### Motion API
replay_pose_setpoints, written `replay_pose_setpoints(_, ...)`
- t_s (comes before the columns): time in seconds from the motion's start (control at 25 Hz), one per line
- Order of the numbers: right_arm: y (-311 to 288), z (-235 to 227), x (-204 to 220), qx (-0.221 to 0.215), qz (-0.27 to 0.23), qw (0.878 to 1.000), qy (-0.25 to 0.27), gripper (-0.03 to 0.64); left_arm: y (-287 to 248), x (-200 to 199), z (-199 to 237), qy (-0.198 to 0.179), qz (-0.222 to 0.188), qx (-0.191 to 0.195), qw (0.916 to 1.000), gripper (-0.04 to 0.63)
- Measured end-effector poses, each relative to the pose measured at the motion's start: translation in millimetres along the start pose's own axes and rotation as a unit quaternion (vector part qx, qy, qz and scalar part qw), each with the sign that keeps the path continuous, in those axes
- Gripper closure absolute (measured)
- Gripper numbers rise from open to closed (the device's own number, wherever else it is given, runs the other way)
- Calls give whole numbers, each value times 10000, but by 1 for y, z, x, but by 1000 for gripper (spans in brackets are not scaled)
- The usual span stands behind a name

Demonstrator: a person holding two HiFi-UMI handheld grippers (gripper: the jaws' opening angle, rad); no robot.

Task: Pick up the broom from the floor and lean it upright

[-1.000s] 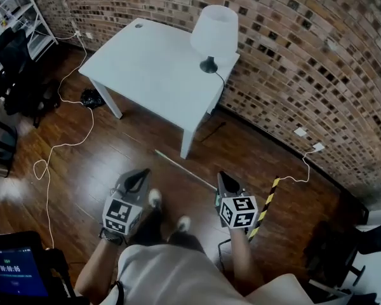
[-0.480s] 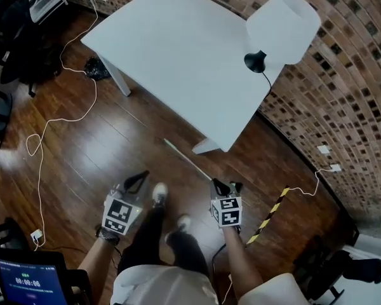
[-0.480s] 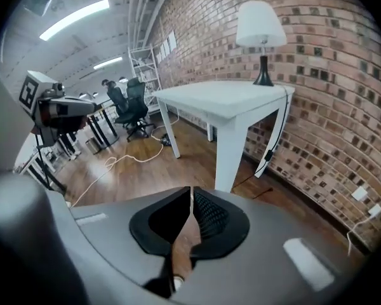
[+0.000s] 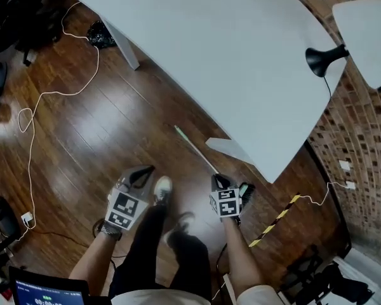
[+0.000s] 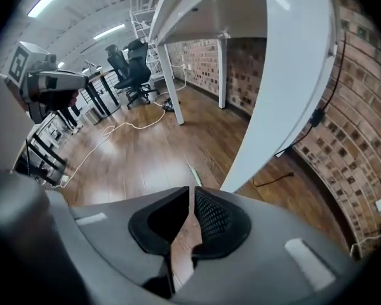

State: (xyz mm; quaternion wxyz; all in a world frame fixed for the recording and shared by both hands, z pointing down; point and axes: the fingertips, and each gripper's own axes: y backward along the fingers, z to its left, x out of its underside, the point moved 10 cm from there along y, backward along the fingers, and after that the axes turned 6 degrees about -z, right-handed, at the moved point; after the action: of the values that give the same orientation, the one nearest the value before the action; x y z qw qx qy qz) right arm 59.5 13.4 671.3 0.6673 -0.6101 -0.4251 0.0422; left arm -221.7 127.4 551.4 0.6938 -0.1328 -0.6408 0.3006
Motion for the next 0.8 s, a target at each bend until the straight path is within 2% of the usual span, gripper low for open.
replay_pose_setpoints(0.12, -46, -7, 22, -44, 280, 9995, 130, 574, -28, 37, 6, 127, 154, 158, 9997, 595)
replay_pose_setpoints(0.44, -174, -21, 77, -247, 888, 9928, 770, 561, -94, 141, 1, 95, 462, 584, 9972, 595)
replay_pose_setpoints(0.6, -237, -30, 108, -349, 1016, 9893, 988, 546, -120, 185, 5, 184, 446, 494, 9976, 595)
replay_pose_setpoints(0.8, -306, -39, 124, -316, 1191, 9846, 1240, 546, -143, 227, 16, 262, 357, 317, 9985, 595)
